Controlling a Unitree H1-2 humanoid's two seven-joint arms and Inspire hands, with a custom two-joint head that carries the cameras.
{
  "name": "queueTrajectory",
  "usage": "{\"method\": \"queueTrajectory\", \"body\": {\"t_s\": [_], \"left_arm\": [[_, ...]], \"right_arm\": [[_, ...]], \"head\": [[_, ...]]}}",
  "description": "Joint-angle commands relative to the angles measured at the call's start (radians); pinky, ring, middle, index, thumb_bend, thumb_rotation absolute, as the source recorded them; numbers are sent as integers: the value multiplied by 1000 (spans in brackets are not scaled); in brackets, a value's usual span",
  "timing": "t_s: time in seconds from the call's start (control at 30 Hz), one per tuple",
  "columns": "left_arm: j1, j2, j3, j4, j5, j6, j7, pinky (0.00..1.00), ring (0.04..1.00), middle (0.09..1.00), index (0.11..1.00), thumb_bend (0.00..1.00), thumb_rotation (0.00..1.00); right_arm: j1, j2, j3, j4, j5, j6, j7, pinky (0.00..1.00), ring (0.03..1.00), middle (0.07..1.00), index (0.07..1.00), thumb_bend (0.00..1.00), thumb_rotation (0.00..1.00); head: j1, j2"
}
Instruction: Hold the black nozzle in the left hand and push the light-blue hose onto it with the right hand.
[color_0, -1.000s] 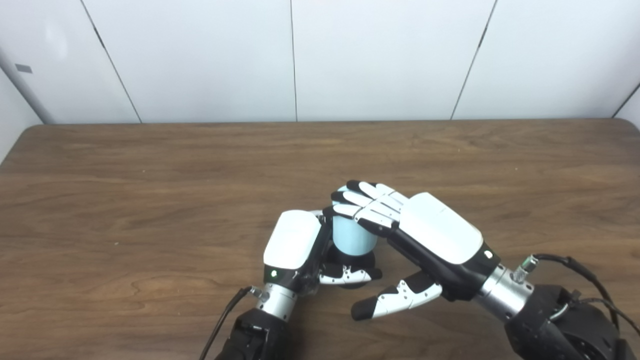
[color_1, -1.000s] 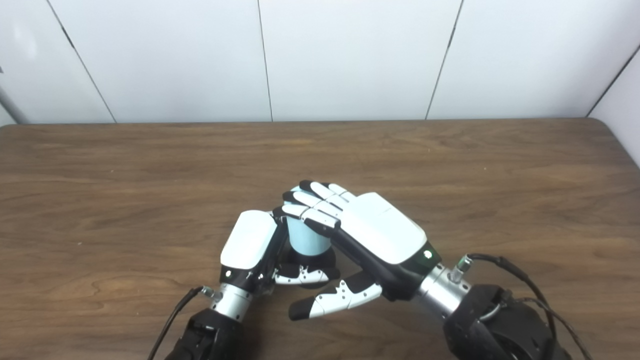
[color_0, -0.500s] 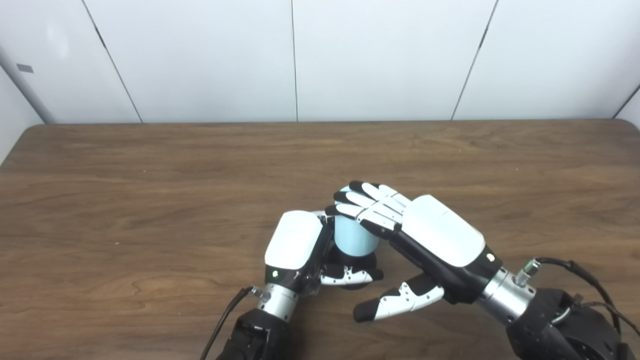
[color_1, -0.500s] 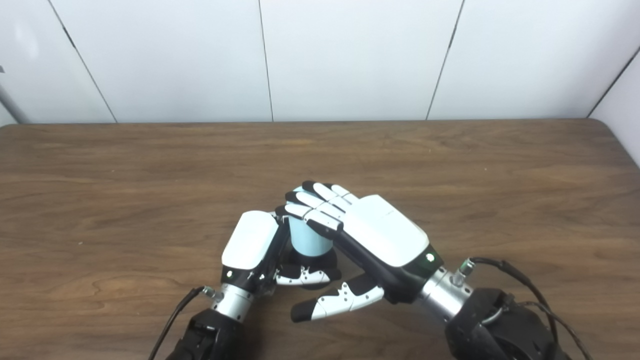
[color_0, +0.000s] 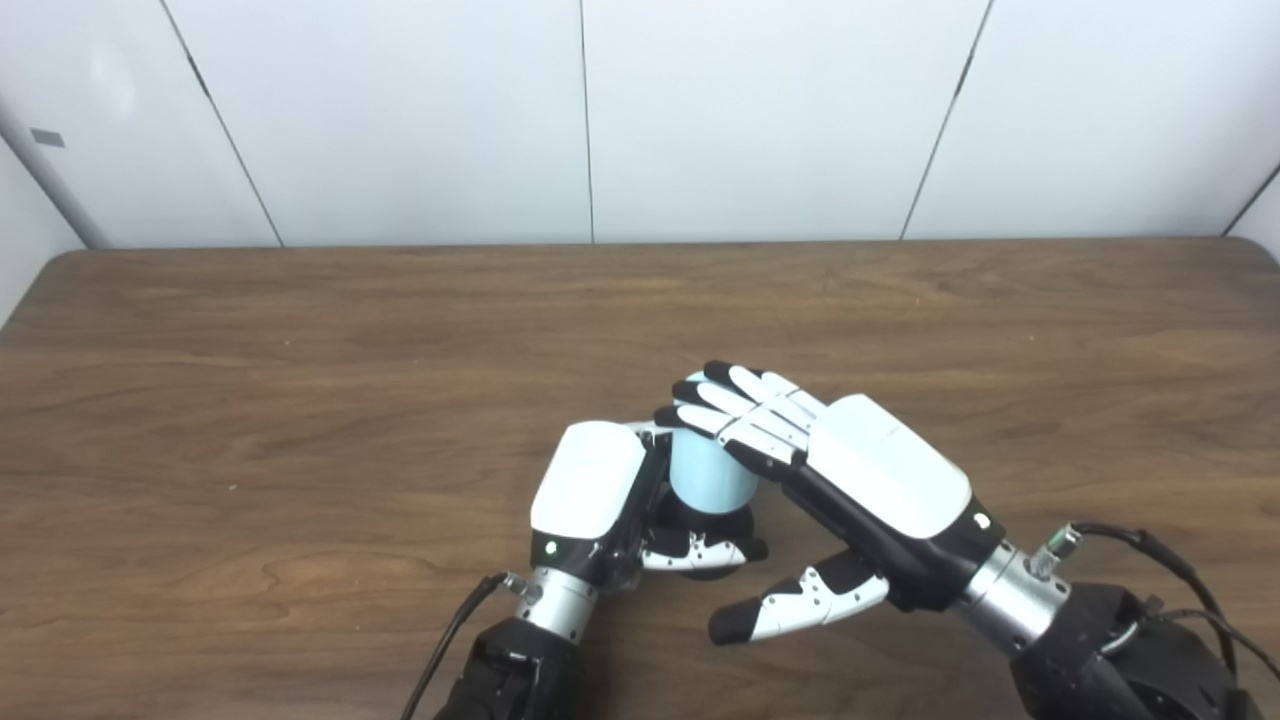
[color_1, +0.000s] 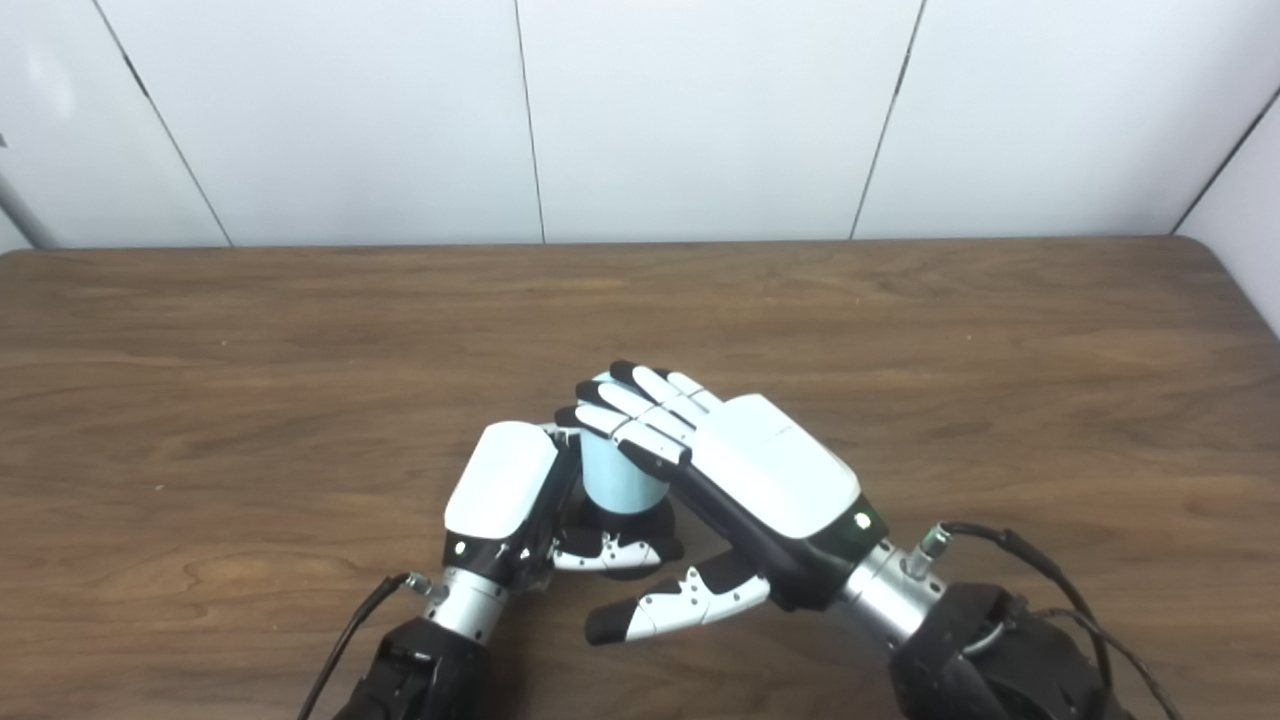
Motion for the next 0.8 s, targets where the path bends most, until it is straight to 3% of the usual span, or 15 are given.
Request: {"method": "queueTrajectory", "body": {"t_s": [0.0,0.77], "left_arm": [[30,11,-11,37,20,31,-51,356,467,444,497,477,0],[35,4,-11,26,23,46,-67,372,481,465,489,478,0]], "right_arm": [[67,-47,29,84,-16,28,107,946,959,929,908,717,1000],[69,-53,71,87,-38,37,116,943,950,917,907,744,1000]], "head": [[1,1],[4,4]]}}
